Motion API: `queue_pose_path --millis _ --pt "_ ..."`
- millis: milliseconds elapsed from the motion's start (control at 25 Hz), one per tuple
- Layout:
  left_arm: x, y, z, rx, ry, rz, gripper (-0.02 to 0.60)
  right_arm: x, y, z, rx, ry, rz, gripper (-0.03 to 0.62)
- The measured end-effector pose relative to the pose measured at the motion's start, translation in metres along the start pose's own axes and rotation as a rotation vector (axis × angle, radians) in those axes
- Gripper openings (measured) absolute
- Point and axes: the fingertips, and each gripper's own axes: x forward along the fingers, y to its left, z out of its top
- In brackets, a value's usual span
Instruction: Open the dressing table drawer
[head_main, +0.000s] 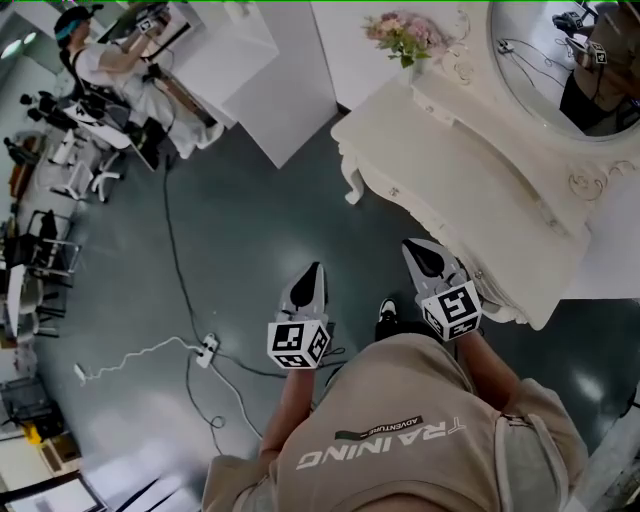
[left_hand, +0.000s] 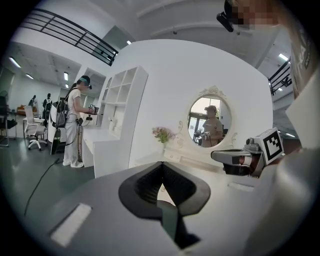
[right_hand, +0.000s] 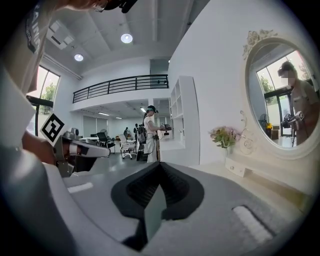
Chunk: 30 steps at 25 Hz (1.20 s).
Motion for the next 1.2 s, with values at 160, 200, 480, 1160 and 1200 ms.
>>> queue_pose_path --millis 160,200,480,1160,1200 --pt "0.048 0.009 0.031 0.01 -0.037 0.005 0.018 0.035 -0.035 0.021 -0.016 -0.03 0.017 0.002" --pt "0.057 0.012 0.036 0.012 -0.046 0.013 0.018 0.044 -0.042 0.024 -0.02 -0.035 0.018 0.002" --pt "0.099 0.036 0.05 0.012 -0.019 0.02 0.018 0.086 -0.062 0.03 -0.005 -0.02 0.012 0.002" --pt "0.203 0.143 0.114 0.045 -0.032 -0.204 0.018 0.209 -0.083 0.067 0.005 -0.014 -0.197 0.002" --pt "0.207 0.149 0.116 0.048 -0.029 -0.22 0.018 0.215 -0.083 0.069 0.005 -0.017 -0.215 0.002"
